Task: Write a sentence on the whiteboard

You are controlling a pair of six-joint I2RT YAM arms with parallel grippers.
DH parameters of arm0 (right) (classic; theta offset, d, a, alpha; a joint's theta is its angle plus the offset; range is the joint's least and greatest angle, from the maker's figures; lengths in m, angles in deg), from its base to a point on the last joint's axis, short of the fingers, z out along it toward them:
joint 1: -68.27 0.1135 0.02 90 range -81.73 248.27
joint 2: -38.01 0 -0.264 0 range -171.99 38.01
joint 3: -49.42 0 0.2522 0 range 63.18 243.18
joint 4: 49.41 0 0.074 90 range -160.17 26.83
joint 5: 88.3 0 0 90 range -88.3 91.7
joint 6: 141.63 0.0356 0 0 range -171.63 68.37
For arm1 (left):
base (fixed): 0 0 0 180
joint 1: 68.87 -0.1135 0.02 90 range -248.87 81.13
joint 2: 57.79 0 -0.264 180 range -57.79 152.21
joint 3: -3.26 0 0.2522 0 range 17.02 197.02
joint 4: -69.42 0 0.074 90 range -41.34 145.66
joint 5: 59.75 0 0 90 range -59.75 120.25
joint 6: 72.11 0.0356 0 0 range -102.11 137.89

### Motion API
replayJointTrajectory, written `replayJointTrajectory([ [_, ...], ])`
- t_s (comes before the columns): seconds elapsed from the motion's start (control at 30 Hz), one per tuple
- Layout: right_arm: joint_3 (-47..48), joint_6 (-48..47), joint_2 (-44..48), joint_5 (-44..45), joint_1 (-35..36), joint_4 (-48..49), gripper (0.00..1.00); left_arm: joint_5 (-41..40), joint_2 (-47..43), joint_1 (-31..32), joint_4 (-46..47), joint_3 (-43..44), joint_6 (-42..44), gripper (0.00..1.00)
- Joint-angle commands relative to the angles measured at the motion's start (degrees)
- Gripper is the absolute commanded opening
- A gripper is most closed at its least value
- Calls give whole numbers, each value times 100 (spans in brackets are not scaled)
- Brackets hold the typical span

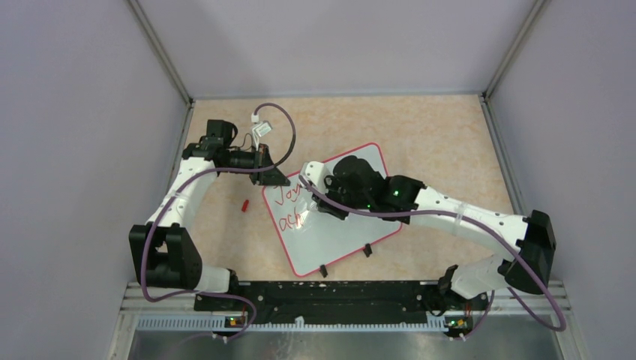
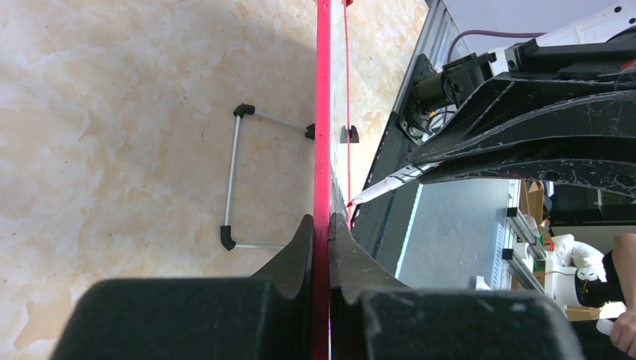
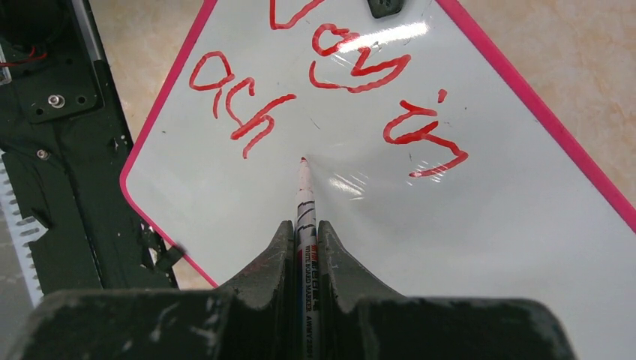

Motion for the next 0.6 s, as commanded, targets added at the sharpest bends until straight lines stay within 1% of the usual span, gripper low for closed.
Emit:
replayJointTrajectory([
  [0.0,374,76,21,-53,-18,201,0,-568,-38,-21,-5,50,125,0],
  [0.13,464,96,-75,-277,26,184,0,-567,-29,-21,-10,50,134,0],
  [0.33,418,78,-188,-256,191,219,0,-558,-20,-21,-9,48,142,0],
  [0.57,416,70,-285,-141,219,312,0,-560,-44,-21,-6,28,142,0],
])
